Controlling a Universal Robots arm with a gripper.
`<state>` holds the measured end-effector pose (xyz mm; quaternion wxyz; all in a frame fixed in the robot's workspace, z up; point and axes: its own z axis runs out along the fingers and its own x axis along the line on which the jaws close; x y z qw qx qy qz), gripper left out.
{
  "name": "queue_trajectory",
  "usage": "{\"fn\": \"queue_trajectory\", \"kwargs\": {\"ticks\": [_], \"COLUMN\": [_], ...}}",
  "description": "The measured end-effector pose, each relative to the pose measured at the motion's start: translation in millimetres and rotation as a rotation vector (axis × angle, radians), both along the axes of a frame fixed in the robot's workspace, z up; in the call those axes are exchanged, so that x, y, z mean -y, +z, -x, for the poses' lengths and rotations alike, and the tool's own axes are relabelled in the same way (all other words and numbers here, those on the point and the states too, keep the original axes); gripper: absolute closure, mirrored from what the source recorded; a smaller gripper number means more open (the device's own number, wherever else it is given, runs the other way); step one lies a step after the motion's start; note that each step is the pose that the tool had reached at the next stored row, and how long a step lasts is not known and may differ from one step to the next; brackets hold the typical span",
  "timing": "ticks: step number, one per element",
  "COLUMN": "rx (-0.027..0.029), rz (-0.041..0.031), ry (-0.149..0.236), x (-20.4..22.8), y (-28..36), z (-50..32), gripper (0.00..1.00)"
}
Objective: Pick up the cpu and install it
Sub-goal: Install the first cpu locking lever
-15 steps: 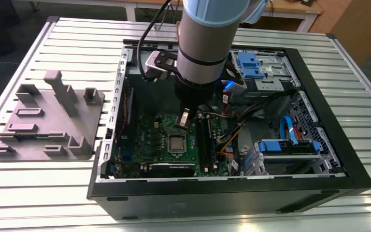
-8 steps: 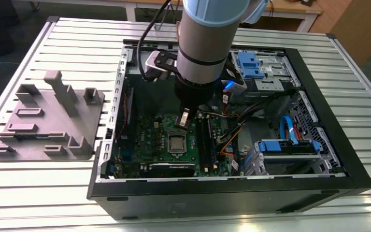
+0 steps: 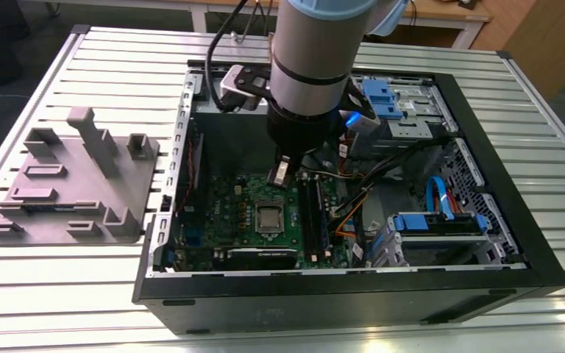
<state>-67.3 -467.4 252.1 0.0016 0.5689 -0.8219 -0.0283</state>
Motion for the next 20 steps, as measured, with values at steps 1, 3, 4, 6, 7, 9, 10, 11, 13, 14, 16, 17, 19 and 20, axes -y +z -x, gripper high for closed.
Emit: {"fn": "queue_trajectory", "kwargs": {"ticks": [1,3,4,6,7,9,10,11,13,14,16,17,19,20], "rx": [0.0,0.0001,0.0001,0.0001,0.0,-0.0001,-0.0001,0.0,0.0,-0.0001,0.0,0.0,0.0,0.0], "rz": [-0.0004,-0.0008,-0.0009,-0.0009,-0.0007,-0.0007,-0.0006,-0.0007,-0.0007,-0.0006,-0.0007,-0.0007,-0.0007,-0.0008], "ry": [0.0,0.0,0.0,0.0,0.0,-0.011,-0.026,-0.063,-0.099,-0.113,-0.117,-0.117,-0.127,-0.128], "x": [0.0,0.0,0.0,0.0,0.0,0.0,0.0,0.0,0.0,0.0,0.0,0.0,0.0,0.0], "y": [1.9,3.0,3.0,3.0,3.1,3.1,3.0,2.7,2.5,2.5,2.4,2.4,2.4,2.4], "z": [0.0,0.0,0.0,0.0,0.0,0.0,-0.1,-0.1,0.0,0.0,0.0,0.0,0.0,0.0], "gripper": [0.9,0.9,0.9,0.9,0.9,0.9,0.9,0.9,0.9,0.9,0.9,0.9,0.9,0.9]}}
